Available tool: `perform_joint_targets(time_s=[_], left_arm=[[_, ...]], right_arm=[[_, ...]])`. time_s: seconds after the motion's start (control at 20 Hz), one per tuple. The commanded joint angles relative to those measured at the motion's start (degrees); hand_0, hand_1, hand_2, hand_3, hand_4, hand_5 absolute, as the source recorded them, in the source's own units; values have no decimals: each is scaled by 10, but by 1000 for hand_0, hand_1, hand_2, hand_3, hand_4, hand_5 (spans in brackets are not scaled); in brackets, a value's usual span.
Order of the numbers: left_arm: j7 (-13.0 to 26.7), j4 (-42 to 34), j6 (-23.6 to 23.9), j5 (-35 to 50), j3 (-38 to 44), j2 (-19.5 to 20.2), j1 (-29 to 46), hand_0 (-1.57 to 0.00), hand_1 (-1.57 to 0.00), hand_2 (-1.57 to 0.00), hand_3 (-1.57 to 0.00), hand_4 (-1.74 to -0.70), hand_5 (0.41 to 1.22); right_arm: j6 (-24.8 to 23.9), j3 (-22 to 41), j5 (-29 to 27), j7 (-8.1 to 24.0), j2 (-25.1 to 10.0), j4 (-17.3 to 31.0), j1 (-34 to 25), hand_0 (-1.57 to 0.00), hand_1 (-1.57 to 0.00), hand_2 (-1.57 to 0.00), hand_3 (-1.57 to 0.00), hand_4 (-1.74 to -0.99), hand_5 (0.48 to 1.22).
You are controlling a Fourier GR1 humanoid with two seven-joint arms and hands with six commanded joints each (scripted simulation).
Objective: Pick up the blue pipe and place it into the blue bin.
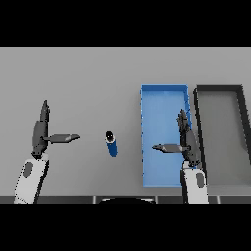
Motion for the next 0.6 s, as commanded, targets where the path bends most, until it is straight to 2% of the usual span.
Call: perform_joint_targets(time_s=[0.0, 0.25, 0.3, 0.35, 0.5, 0.55], left_arm=[[-3, -1, 0, 0, 0, 0, 1, 1, 1, 1, 1, -1006, 586], [-3, -17, 5, -2, -6, -3, 12, 1, 1, 1, 1, -1006, 586], [-39, -22, -52, -9, -25, 32, 31, 1, 1, 1, 1, -1006, 586], [-61, -22, -90, -10, -31, 59, 41, 1, 1, 1, 1, -1011, 588], [-91, -30, -133, -15, -40, 93, 59, 1, 1, 1, 1, -1010, 589], [-83, -30, -138, -13, -41, 95, 56, 1, 1, 1, 1, -1007, 587]], right_arm=[[0, 0, 0, -1, 0, -1, 1, 1, 1, 1, 1, -1222, 603], [5, 0, -4, 0, -5, -9, 7, 1, 1, 1, 1, -1222, 603], [20, 18, 27, -37, -37, -29, 28, 1, 1, 1, 1, -1222, 603], [34, 29, 39, -56, -55, -44, 46, 1, 1, 1, 1, -1227, 603], [46, 44, 59, -50, -75, -66, 61, 1, 1, 1, 1, -1232, 599], [46, 48, 63, -49, -74, -70, 66, 1, 1, 1, 1, -1231, 599]])
